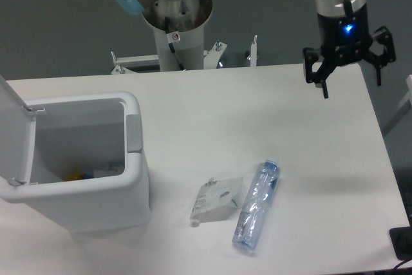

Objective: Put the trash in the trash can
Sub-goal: 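Move the open gripper toward the clear plastic bag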

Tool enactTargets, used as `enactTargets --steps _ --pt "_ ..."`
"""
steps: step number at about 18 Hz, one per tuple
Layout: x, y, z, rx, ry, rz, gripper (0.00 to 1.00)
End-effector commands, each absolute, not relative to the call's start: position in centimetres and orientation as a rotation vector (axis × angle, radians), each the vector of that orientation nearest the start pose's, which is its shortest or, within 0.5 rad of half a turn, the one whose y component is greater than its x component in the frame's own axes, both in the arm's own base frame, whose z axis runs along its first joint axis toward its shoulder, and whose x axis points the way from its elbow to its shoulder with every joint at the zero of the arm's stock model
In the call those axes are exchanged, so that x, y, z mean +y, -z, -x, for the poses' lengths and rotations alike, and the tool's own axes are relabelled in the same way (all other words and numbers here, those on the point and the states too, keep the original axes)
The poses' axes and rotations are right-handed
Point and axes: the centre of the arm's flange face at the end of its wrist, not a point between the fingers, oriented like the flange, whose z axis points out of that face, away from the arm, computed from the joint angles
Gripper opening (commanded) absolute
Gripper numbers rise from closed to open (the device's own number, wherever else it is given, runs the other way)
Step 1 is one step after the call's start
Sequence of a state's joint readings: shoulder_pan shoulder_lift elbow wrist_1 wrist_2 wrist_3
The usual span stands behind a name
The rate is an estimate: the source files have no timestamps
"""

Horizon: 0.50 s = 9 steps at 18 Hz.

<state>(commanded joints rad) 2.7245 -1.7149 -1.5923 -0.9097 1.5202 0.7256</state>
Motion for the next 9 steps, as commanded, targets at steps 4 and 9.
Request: enactTargets --steps 4,9 --pt "40.0 -44.1 45.6 -0.501 -0.503 2.715 1.0" --pt "43.6 -38.3 41.7 -0.365 -0.394 2.795 1.0"
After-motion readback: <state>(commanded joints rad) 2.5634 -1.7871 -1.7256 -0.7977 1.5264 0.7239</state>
